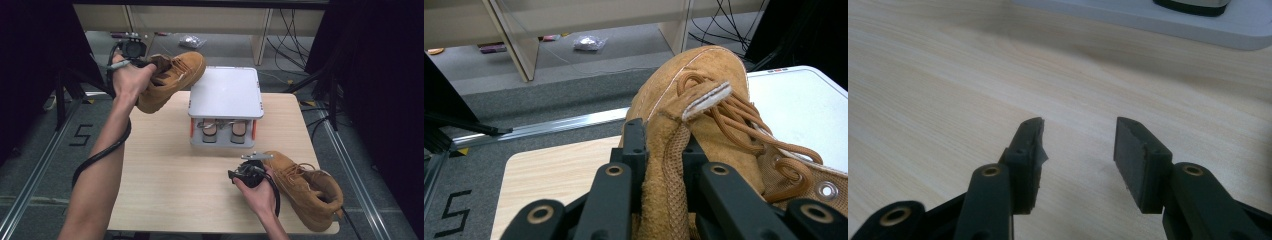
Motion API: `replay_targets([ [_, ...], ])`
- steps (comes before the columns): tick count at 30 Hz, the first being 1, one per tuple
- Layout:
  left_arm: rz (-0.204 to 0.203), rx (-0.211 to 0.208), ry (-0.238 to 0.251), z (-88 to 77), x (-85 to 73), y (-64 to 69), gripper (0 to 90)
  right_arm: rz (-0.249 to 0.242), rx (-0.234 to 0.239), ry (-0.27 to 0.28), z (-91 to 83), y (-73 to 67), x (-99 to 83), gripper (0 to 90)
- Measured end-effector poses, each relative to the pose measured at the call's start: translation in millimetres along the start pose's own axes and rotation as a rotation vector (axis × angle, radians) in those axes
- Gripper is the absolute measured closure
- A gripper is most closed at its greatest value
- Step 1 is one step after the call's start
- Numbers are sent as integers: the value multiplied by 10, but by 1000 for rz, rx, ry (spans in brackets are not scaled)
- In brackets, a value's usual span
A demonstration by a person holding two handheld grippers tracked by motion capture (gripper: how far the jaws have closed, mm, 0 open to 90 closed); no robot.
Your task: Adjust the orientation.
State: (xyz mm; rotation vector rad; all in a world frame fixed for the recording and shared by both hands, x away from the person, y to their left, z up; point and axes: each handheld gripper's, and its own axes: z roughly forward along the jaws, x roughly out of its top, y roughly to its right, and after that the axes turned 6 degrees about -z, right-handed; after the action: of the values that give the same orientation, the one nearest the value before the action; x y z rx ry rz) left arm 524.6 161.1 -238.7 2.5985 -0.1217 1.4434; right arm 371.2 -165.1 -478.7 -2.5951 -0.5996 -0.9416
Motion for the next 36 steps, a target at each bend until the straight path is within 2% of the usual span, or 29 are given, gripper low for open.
replay_targets([
  [2,0,-8,2,8,11,34,804,-29,6,18,15,18,0,552],
  [4,-1,-12,4,10,21,68,804,-12,2,9,7,0,-1,552],
  [6,2,-21,-1,12,34,98,805,-24,8,13,10,13,-4,552],
  [7,6,-22,0,14,37,112,805,0,6,-5,-2,-2,-5,552],
  [8,5,-26,-1,18,41,137,805,1,13,9,7,-2,-10,552],
  [13,13,-37,-6,43,52,216,805,16,11,4,16,-21,-16,552],
  [14,15,-39,-7,46,54,227,804,0,12,5,18,-15,-15,552],
  [23,26,-48,-4,63,84,348,804,-7,17,2,26,-9,-16,552],
  [27,36,-59,-10,78,86,401,804,15,15,3,22,-29,-19,552],
  [28,37,-61,-11,83,84,414,804,-1,14,5,23,-14,-19,552],
  [29,32,-66,-12,93,81,431,804,10,15,4,24,-24,-20,552],
  [32,44,-72,-28,128,69,473,803,-5,17,4,27,-11,-20,552],
  [33,35,-72,-27,145,63,493,803,7,7,-7,15,-27,-18,552],
  [34,46,-77,-32,155,58,501,803,14,9,-11,14,-33,-18,552],
  [36,46,-83,-36,170,54,530,803,18,20,2,27,-34,-22,552],
])
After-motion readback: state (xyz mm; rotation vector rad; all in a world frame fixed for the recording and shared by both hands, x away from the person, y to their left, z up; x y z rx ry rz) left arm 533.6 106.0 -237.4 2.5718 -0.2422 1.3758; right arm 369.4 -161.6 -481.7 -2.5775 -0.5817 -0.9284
